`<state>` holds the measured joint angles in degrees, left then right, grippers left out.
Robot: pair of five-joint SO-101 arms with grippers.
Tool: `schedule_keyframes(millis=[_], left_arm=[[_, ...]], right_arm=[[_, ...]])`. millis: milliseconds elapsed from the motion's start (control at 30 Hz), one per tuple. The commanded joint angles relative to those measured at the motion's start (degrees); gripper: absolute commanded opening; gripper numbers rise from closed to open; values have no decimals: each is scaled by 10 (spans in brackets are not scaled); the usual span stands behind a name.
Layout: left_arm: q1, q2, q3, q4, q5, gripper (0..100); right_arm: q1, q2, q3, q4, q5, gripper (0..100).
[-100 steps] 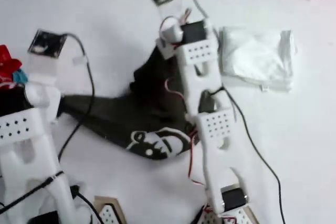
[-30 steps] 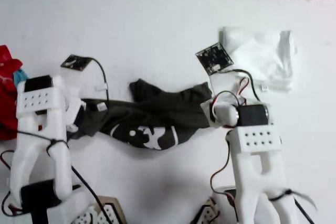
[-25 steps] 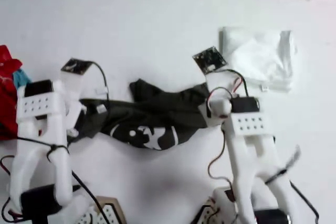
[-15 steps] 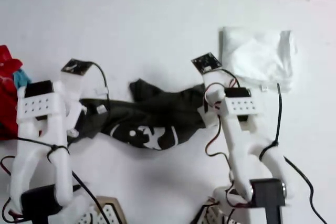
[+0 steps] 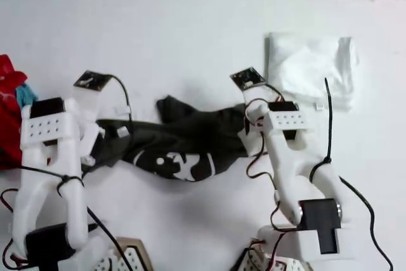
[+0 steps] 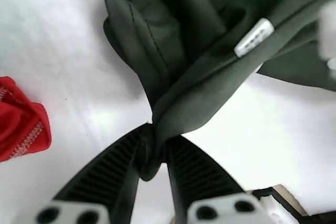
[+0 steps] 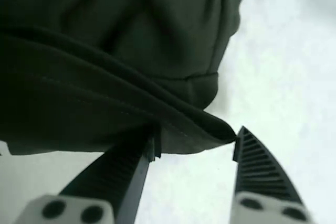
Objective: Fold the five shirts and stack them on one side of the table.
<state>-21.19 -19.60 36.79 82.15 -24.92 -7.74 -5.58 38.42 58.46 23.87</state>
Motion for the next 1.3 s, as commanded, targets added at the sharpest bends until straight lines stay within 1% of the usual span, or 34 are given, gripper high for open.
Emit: schedule_keyframes(millis=[0, 167, 200, 333, 467, 600, 700, 933, 1000, 1100, 1267], left_arm=[[5, -21, -6, -6, 0, 25], [5, -21, -4, -6, 0, 25], [5, -21, -4, -6, 0, 25], [5, -22, -4, -6, 0, 25], [5, -22, -4, -6, 1, 25], [5, -22, -4, -6, 1, 25], [5, -22, -4, -4, 1, 25], [5, -22, -4, -3, 1, 25], [4, -22, -3, -2, 1, 25], [4, -22, -3, -1, 1, 25], [4, -22, -3, -1, 1, 25]], right_arm=[[5, -1, -21, -7, 5, 176], [5, -2, -21, -4, 4, 19], [5, -2, -21, 3, 5, 17], [6, -17, -20, 29, 8, 101], [5, -69, -18, 60, 9, 186], [5, -122, -12, 95, 9, 187], [3, -144, 18, 96, 9, 190], [6, -145, 55, -5, 7, 190], [6, -144, 55, -20, 5, 190], [6, -121, 50, -23, 4, 190], [15, -36, 24, -23, 4, 190]])
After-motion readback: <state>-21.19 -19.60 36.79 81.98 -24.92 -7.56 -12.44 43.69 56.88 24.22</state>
